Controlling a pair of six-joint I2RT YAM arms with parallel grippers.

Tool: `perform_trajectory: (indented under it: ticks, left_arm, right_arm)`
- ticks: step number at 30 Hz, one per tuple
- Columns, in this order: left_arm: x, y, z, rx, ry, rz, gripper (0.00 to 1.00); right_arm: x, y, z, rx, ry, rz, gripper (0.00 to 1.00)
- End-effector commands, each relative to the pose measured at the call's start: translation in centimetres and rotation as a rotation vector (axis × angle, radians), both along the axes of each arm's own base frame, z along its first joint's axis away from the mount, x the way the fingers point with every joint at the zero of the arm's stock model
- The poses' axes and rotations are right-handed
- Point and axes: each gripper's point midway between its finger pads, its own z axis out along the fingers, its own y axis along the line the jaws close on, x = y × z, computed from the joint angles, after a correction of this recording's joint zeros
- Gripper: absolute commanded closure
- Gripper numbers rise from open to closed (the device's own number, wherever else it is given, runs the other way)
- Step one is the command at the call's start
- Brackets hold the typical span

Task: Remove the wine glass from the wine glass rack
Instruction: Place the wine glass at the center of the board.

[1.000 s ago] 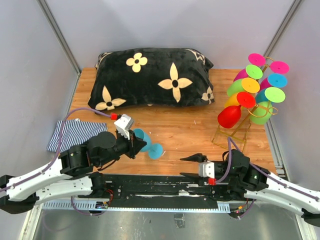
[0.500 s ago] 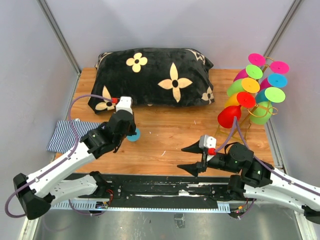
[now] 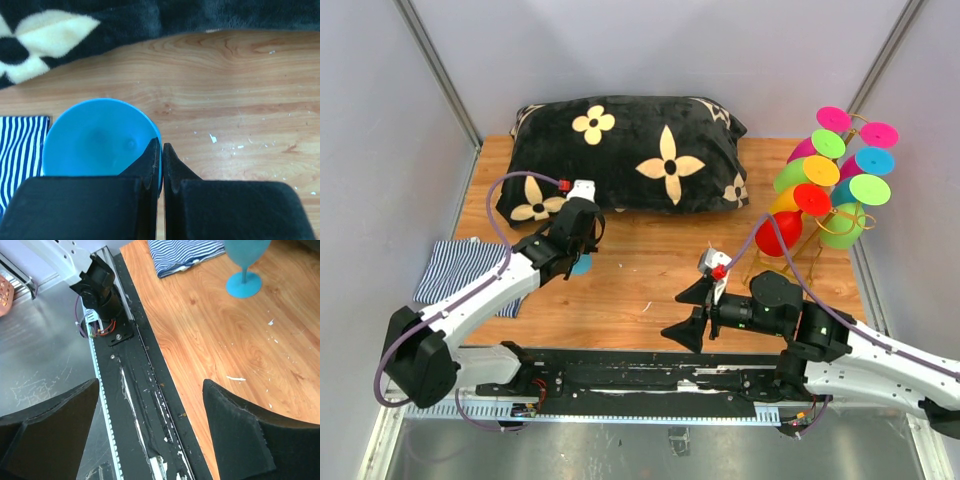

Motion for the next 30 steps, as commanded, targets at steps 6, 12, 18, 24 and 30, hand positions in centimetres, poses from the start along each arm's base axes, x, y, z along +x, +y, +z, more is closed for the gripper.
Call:
perform_trajectory:
  ticks: [6,12,18,24,30]
  left_arm:
    - [2.7,0.2,2.0,-0.005,-0.042,-0.009,1.00]
    - [3.4,0.3,1.5,-0.022,-0.024,-0.008,0.95]
    - [3.6,1.3,2.4,-0.023,-0.069,0.042,0.91]
    - [3.4,1.4,3.4,0.010,-0.045,0.028,0.38]
    - [2.8,1.3,7.9,-0.061,-0.127,0.008,0.18]
  right_arm:
    - [-2.7,1.0,0.4,-0.019,0.076,0.145,0.11]
    - [-2.3,0.9,0.0,-0.039,0.097,0.113,0.10]
    - [-2.7,1.2,0.3,-0.048,0.115,0.134,0.09]
    - [-2.8,1.1,0.1,-0.078,0.134,0.135,0.10]
    - [-1.8,0.4,0.5,-0.174,0.108,0.089,0.08]
